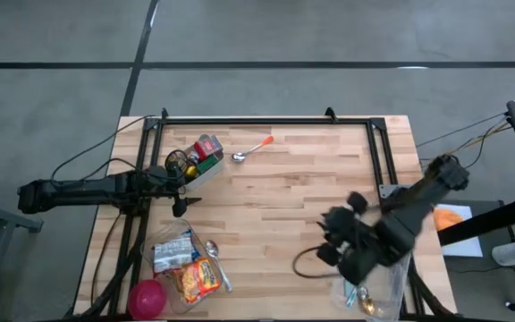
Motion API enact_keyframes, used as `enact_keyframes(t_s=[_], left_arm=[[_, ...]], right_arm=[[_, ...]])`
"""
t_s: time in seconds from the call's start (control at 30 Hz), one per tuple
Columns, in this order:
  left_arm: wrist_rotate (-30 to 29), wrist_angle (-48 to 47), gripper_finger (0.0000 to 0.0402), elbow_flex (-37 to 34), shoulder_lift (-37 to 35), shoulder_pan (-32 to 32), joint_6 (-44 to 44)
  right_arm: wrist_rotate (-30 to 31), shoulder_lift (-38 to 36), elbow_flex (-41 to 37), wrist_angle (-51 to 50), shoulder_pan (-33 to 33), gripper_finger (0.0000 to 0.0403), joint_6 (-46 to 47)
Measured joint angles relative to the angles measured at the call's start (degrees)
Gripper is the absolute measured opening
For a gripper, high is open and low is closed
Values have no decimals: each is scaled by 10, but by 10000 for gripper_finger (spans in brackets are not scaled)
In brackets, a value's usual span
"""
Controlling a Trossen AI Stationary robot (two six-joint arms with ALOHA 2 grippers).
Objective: Pick & Place Food Item
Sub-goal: Put the orange spoon into the white bin
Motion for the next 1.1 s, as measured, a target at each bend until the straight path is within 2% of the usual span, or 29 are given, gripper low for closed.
enact_keyframes(t_s=[0.1,0.3,0.6,0.77,1.1], left_arm=[[0,0,383,0,0,0,0],[0,0,383,0,0,0,0],[0,0,383,0,0,0,0],[0,0,383,0,0,0,0],[0,0,383,0,0,0,0]], right_arm=[[-20,-8,-14,67,-58,109,-138],[-71,3,-19,153,-170,109,-347],[-184,51,-29,346,-316,108,-649],[-235,89,-45,453,-387,108,-754],[-323,202,-56,573,-505,108,-861]])
